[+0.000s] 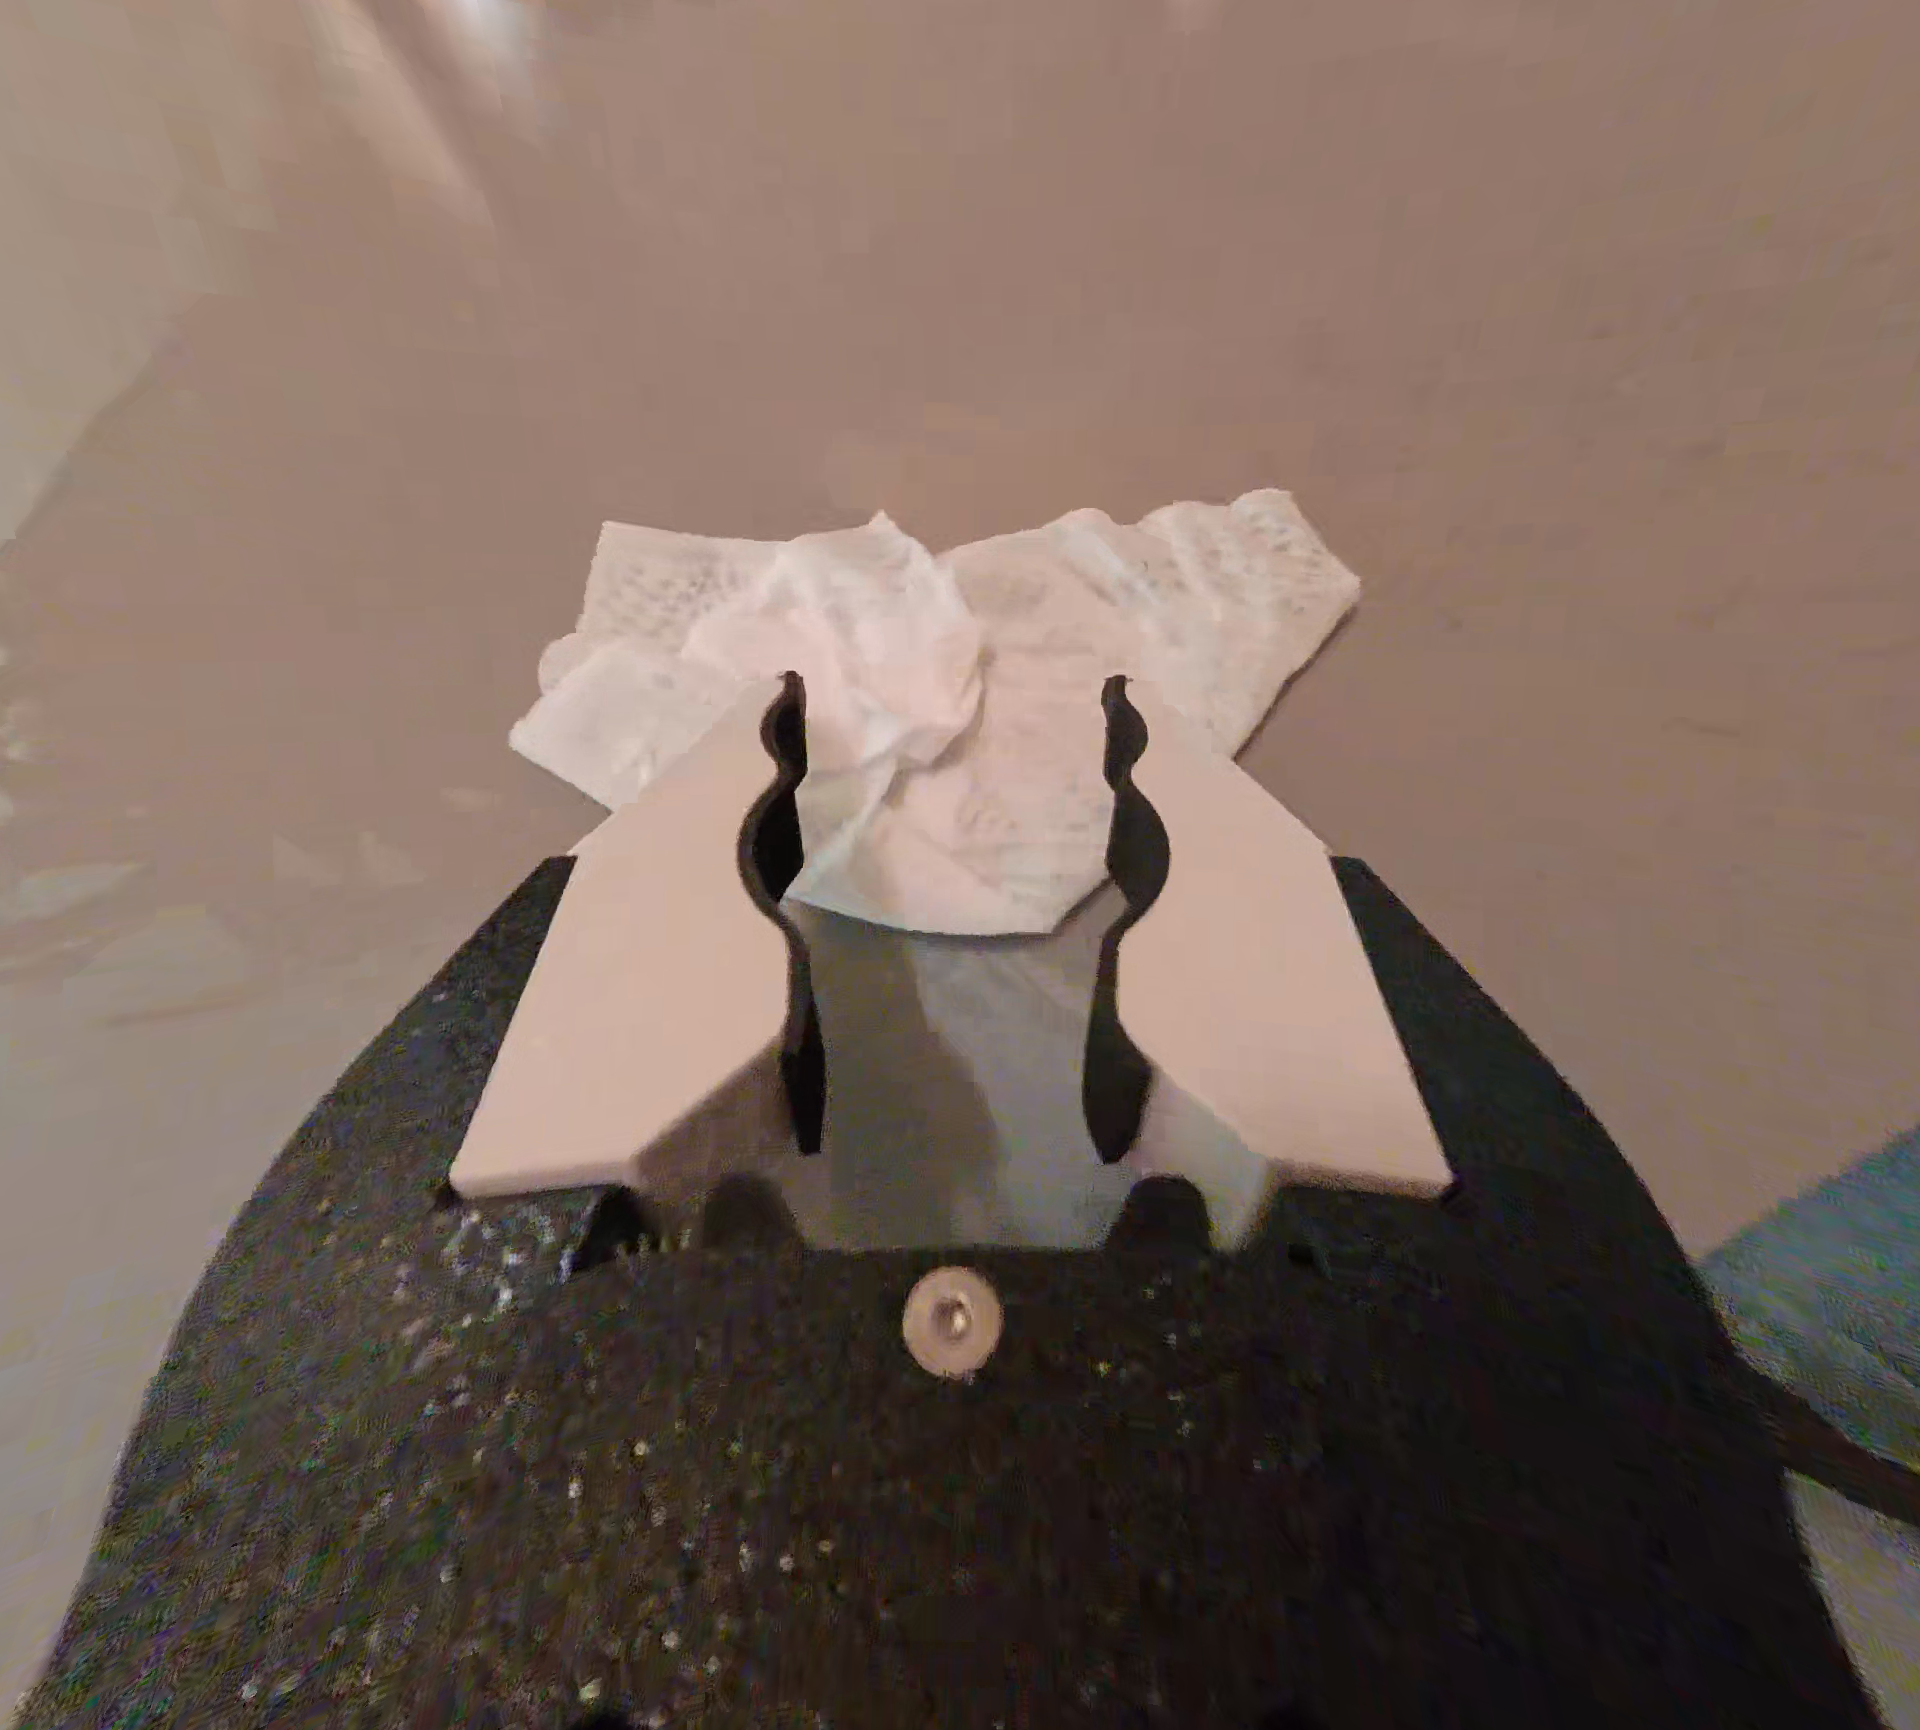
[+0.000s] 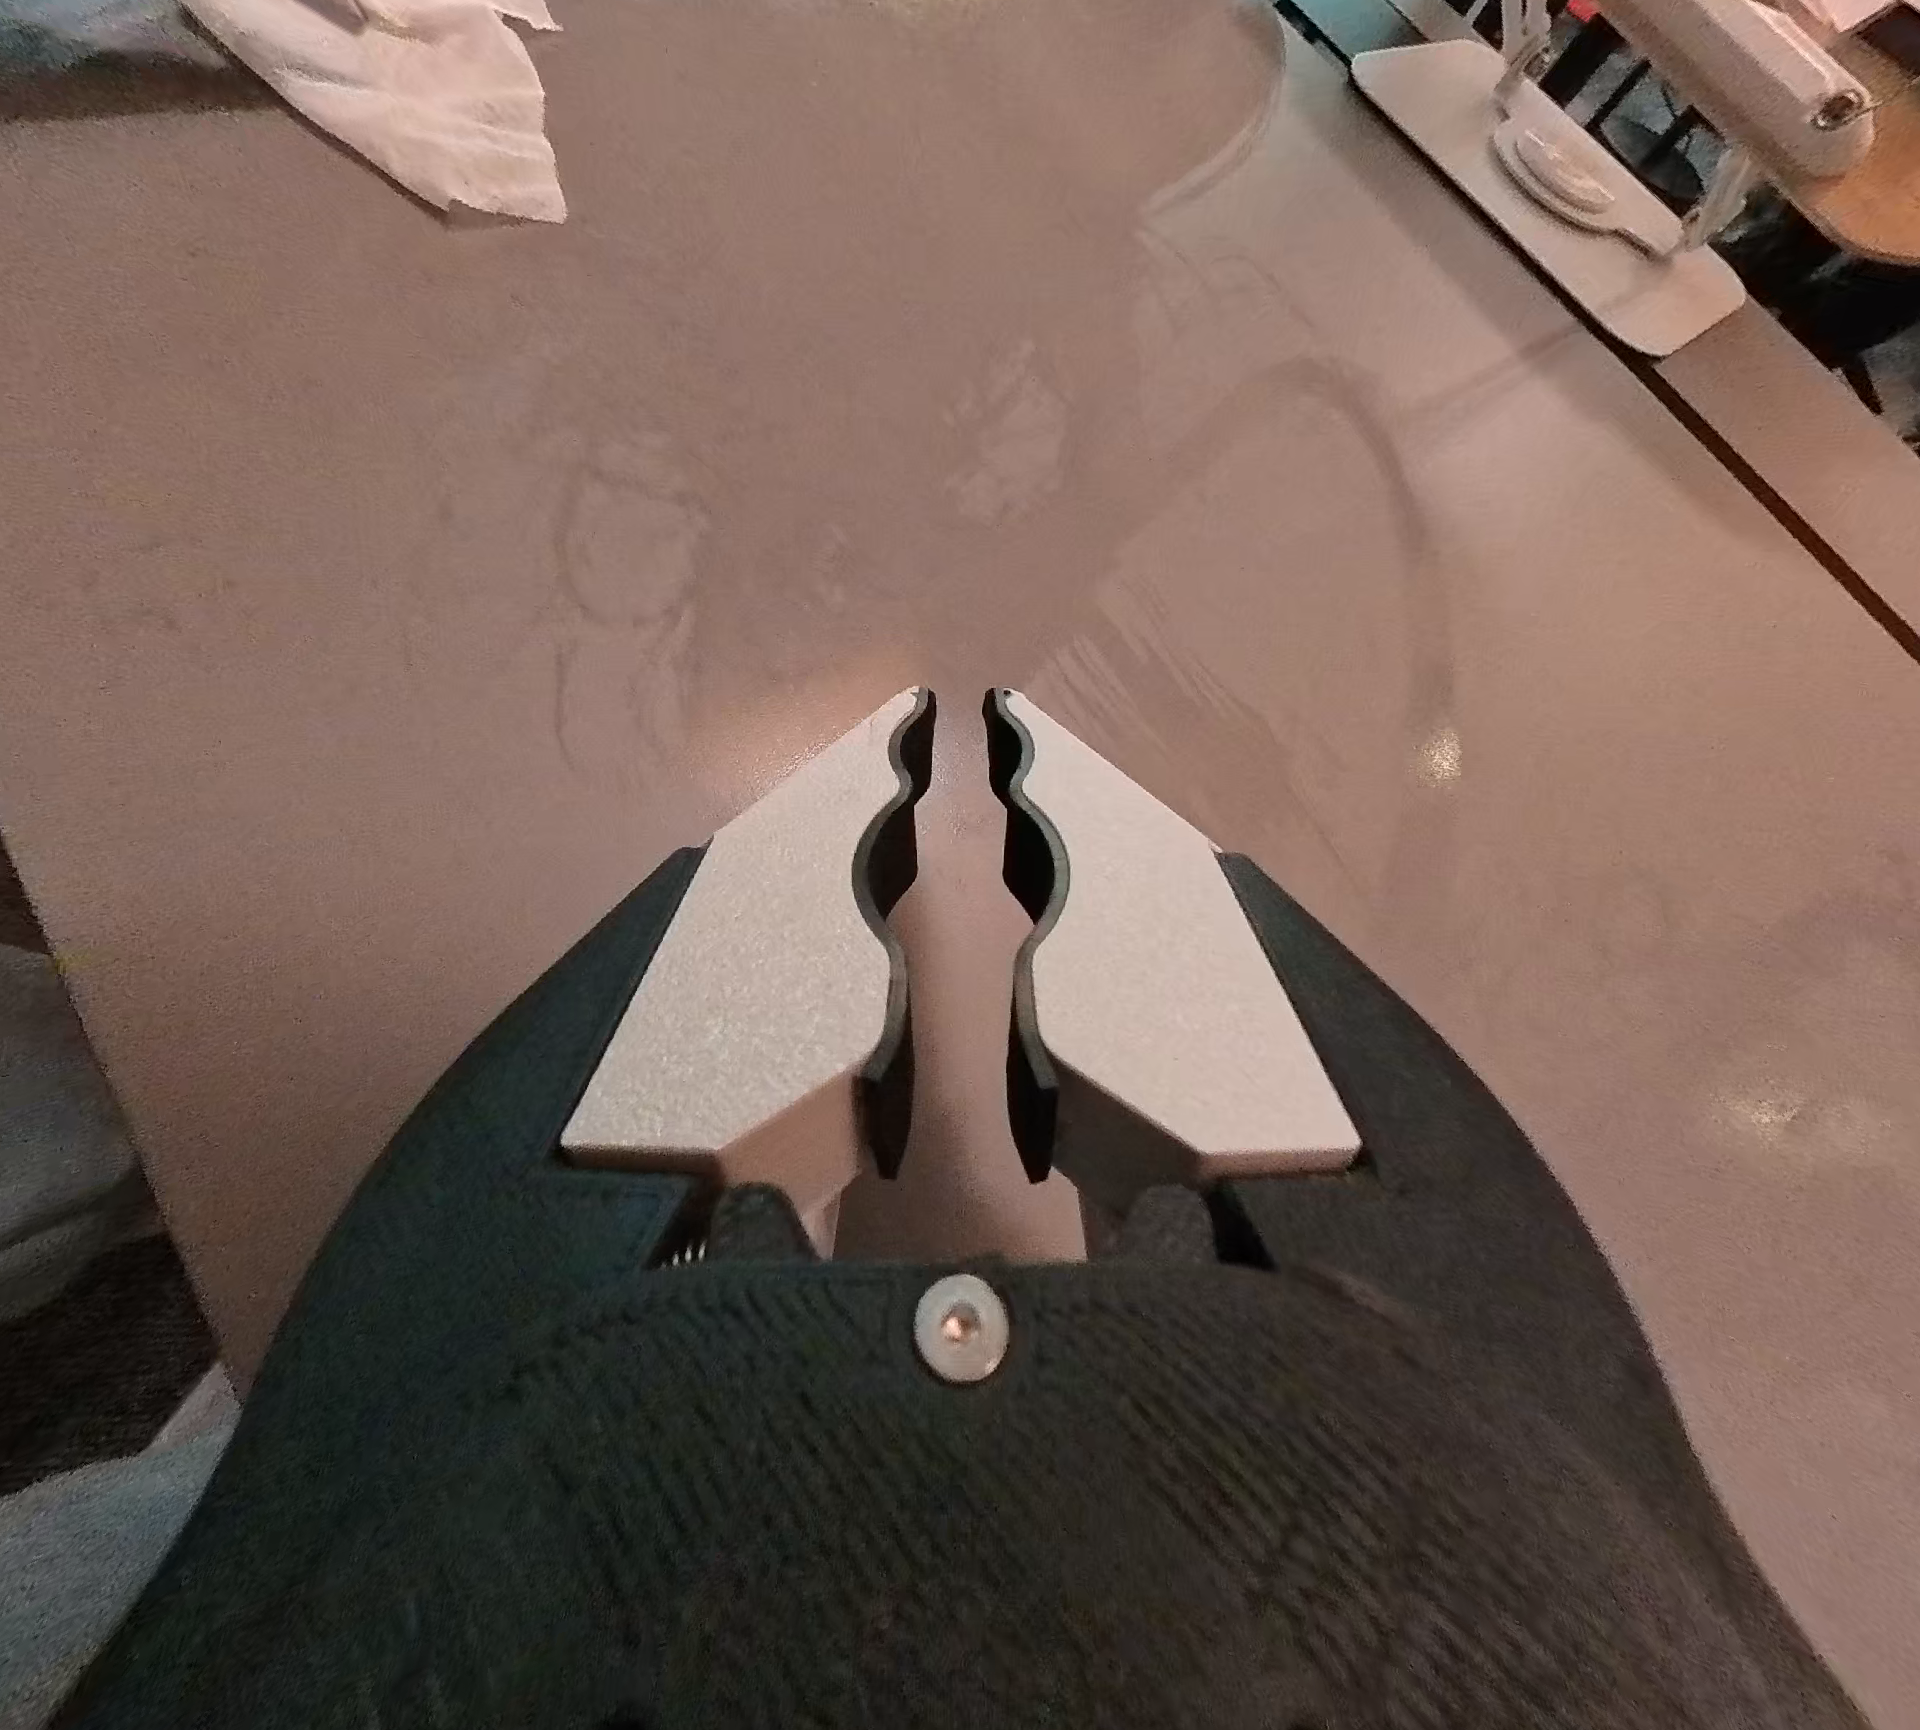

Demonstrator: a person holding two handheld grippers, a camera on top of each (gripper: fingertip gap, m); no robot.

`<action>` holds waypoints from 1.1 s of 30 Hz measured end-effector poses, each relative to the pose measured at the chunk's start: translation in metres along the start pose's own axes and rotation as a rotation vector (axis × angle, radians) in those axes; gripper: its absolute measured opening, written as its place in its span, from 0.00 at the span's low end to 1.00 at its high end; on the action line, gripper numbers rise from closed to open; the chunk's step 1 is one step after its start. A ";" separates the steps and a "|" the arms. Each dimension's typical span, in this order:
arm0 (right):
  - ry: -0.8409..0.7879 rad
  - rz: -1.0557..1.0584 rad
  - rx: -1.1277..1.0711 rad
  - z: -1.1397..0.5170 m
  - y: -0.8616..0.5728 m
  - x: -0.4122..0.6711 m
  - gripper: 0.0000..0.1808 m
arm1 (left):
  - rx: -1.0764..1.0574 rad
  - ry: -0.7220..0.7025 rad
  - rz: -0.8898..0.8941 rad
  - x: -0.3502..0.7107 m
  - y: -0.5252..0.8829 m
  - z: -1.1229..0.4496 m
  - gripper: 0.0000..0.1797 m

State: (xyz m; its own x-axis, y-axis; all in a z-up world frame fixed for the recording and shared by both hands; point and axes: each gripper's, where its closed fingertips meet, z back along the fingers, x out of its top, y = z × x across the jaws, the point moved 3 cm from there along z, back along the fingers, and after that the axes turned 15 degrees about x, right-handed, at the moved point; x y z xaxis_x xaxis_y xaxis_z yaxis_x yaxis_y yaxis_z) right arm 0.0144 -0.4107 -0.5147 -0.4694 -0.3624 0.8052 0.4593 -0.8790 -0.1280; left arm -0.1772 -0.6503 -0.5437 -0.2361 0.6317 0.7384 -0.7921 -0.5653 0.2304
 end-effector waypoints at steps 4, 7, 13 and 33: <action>0.009 -0.004 0.018 -0.010 0.003 0.000 0.05 | -0.069 0.040 0.002 -0.014 0.008 -0.009 0.36; 0.017 0.010 0.020 -0.016 0.004 0.003 0.05 | -0.103 0.015 -0.040 -0.012 0.005 -0.010 0.23; 0.016 0.017 0.005 -0.021 0.000 0.007 0.03 | 0.043 -0.002 -0.082 0.027 0.077 -0.082 0.03; 0.069 -0.037 -0.065 -0.016 -0.012 -0.017 0.02 | 0.017 -0.065 -0.826 0.047 0.075 -0.054 0.20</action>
State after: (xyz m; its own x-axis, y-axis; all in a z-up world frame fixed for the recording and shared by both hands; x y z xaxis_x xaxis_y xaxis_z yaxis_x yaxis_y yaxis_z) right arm 0.0051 -0.3989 -0.5363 -0.5371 -0.3477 0.7685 0.3916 -0.9097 -0.1379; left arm -0.2780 -0.6343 -0.5259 0.4516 0.8156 0.3617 -0.6874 0.0596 0.7238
